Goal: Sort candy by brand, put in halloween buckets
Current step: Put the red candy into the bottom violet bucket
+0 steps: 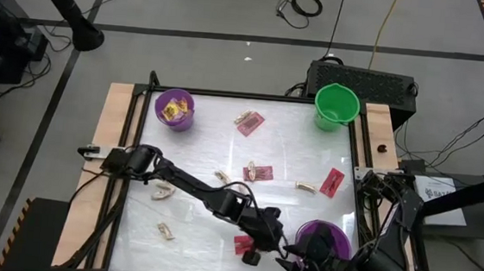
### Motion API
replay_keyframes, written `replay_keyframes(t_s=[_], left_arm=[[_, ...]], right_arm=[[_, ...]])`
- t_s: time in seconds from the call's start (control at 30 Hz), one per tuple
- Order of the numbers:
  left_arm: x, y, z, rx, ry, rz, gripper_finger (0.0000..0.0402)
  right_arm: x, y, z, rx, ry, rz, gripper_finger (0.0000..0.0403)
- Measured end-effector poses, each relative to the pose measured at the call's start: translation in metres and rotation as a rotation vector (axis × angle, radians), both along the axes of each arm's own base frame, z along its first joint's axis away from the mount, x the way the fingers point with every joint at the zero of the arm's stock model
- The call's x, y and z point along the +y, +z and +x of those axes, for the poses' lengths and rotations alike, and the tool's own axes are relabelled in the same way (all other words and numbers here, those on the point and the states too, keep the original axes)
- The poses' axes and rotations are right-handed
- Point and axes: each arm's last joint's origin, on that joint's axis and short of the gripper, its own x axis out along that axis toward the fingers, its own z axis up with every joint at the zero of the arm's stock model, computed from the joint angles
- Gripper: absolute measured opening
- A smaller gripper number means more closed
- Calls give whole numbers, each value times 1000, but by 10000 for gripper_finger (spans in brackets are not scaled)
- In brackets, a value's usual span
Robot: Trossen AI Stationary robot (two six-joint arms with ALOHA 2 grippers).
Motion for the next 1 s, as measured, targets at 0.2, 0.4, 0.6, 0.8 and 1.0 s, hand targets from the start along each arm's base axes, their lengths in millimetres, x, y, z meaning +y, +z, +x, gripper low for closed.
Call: replay_keyframes(t_s=[0.2, 0.4, 0.6, 0.8, 1.0], left_arm=[[1, -12, -10, 65, -53, 216, 94], [-1, -19, -10, 65, -74, 249, 159], [-2, -37, -9, 113, -64, 274, 222], [-5, -66, -10, 201, -73, 318, 236], [-4, -69, -13, 239, -66, 346, 187]], right_arm=[[0, 0, -1, 4, 22, -35, 155], [-2, -1, -3, 24, 23, -67, 155], [-3, -2, -3, 28, 22, -73, 155], [-2, -1, -3, 23, 16, -62, 155], [-1, -1, -2, 14, 15, -49, 155]])
